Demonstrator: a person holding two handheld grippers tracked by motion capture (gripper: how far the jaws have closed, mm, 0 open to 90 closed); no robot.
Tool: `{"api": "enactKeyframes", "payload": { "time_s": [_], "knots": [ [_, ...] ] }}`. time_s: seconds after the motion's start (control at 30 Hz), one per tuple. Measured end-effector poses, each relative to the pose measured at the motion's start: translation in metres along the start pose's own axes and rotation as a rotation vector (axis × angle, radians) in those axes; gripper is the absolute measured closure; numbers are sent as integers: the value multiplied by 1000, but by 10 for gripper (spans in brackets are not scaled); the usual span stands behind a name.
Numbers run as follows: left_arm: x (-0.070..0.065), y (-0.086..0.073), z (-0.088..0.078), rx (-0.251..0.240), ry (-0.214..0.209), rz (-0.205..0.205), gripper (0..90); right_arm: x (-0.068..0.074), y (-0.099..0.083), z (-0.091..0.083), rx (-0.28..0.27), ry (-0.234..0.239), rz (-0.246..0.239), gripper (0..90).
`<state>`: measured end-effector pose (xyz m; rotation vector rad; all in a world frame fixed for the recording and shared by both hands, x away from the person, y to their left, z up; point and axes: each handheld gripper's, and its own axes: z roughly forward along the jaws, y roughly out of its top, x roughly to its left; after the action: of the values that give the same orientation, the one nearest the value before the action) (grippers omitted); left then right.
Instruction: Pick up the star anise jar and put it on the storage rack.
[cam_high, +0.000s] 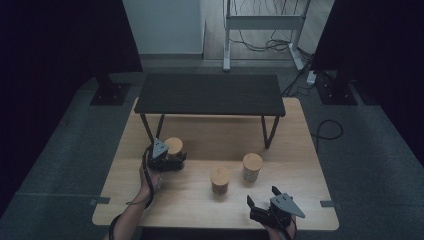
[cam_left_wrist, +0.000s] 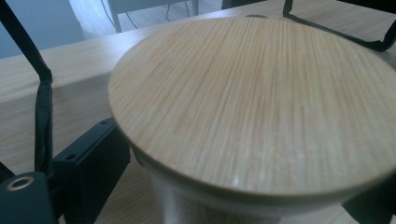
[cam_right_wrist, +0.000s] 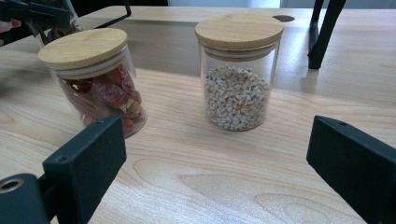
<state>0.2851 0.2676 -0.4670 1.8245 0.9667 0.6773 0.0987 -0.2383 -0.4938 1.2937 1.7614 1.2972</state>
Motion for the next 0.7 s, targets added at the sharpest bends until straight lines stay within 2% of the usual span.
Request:
{"api": "enactKeyframes", "payload": {
  "time_s": [0.33, 0.5, 0.7],
  "knots": [
    [2, -3, 4, 14, -2, -2, 141, 0, 0, 0, 0, -4, 1, 43],
    [3, -7, 6, 8, -27, -10, 258, 0, 0, -1, 0, -3, -1, 43],
    [4, -10, 6, -2, -33, -9, 260, 0, 0, -1, 0, -3, -1, 43]
  ]
}}
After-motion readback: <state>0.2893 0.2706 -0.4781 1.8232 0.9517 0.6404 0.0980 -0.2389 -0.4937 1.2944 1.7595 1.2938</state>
